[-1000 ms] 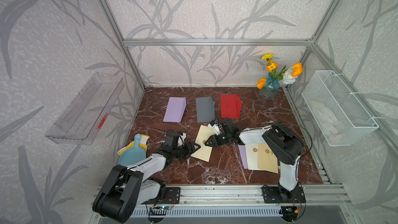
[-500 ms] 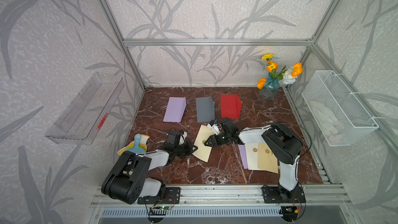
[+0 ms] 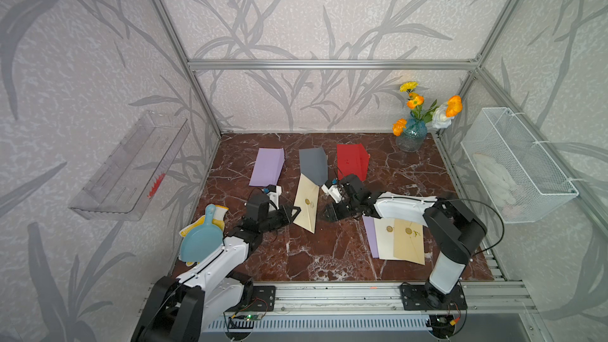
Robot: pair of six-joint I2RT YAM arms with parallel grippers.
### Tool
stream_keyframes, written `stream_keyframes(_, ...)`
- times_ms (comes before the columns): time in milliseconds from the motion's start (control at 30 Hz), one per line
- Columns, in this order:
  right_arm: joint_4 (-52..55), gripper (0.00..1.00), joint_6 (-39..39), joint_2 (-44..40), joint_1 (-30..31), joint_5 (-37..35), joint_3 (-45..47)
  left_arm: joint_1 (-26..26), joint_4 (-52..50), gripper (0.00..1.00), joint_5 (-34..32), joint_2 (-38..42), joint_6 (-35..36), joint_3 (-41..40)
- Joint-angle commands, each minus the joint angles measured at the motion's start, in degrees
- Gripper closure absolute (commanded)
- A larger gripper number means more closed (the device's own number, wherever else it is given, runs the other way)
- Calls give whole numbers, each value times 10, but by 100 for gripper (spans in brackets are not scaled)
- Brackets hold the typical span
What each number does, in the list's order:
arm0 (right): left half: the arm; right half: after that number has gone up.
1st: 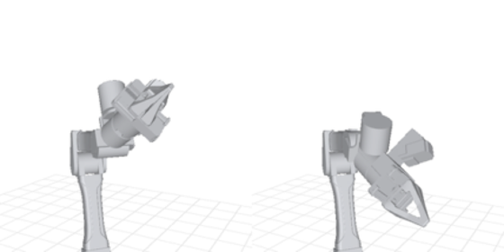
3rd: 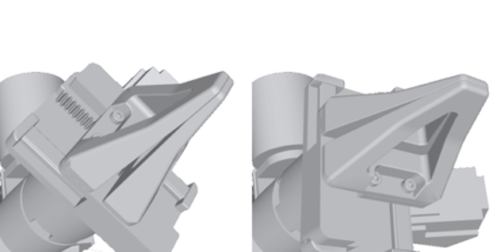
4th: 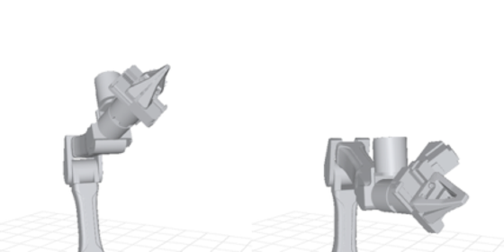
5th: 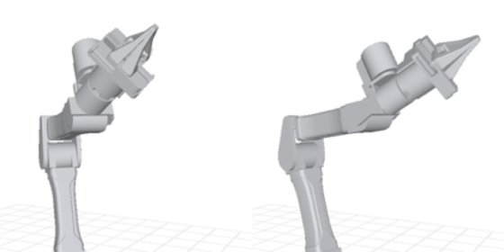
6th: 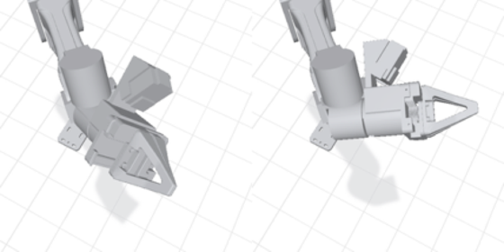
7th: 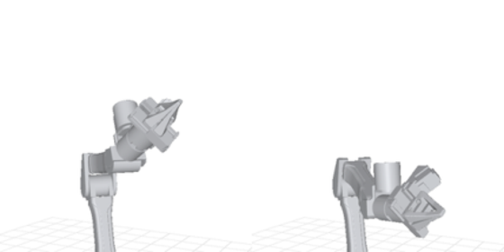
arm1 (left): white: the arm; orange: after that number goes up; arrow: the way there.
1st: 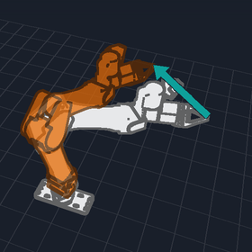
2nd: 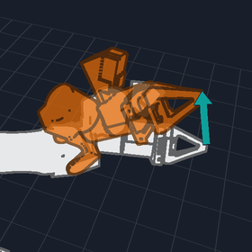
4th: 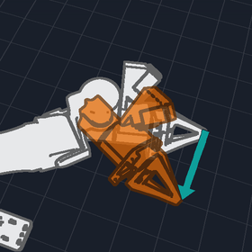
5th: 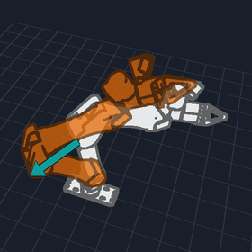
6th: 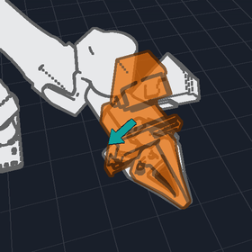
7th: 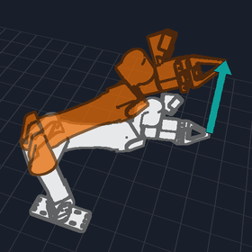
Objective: Open the envelope
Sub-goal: Pick up the envelope from the center of the board.
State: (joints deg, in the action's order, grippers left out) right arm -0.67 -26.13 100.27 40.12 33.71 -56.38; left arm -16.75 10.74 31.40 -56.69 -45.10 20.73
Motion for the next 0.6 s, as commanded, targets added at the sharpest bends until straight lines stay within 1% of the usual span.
stream_keyframes(0, -20, 57, -13, -53, -29, 34, 10, 4, -26, 100, -19, 33, 13, 19)
stream_keyframes(133, -116, 56, -61, -66, -41, 89, 22, 5, 32, 100, -1, 42, -11, 12)
stream_keyframes(233, -192, 56, -100, -55, -42, 110, 23, 5, 93, 100, 10, 51, -25, -1)
stream_keyframes(300, -231, 56, -133, -44, -42, 117, 21, 5, 127, 100, 8, 58, -35, -11)
stream_keyframes(400, -266, 56, -154, -30, -41, 116, 16, 5, 171, 100, 6, 79, -51, -23)
stream_keyframes(567, -299, 56, -173, -28, -43, 111, 7, 6, 185, 100, -14, 126, -57, -33)
